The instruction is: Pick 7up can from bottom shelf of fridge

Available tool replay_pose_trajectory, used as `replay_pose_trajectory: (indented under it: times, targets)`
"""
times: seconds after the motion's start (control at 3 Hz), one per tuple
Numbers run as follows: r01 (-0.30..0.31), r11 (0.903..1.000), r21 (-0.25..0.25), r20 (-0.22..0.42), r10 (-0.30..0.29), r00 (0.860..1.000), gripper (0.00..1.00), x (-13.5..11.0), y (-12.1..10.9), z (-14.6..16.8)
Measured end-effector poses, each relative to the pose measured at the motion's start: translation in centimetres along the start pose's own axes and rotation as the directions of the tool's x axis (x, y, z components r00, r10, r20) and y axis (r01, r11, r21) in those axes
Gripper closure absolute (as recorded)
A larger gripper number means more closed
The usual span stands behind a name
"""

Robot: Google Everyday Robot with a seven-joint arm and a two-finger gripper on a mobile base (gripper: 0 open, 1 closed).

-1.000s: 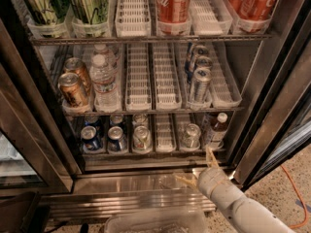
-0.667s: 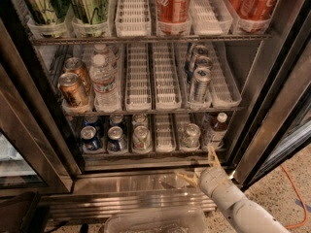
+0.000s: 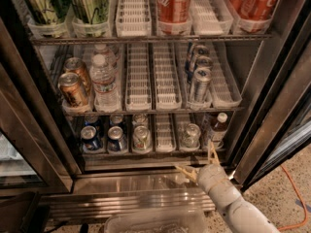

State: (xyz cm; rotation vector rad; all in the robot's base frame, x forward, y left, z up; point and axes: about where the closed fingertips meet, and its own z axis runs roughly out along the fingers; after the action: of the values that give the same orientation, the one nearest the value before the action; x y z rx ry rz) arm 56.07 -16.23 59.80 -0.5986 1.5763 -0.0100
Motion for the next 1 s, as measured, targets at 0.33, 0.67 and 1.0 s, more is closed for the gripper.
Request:
replay_pose_trajectory:
  times: [0.33, 0.67, 1.0]
  targets:
    - [-0.014, 0.9995, 0.027, 0.032, 0.013, 0.999, 0.15, -0.18, -0.19, 0.64]
    - [-0.022, 0.9981, 0.057, 0.044, 0.02, 0.999, 0.18, -0.01, -0.67, 1.0]
    - [-0.022, 0.9966, 0.08, 0.05, 0.018, 0.999, 0.23, 0.13, -0.91, 1.48]
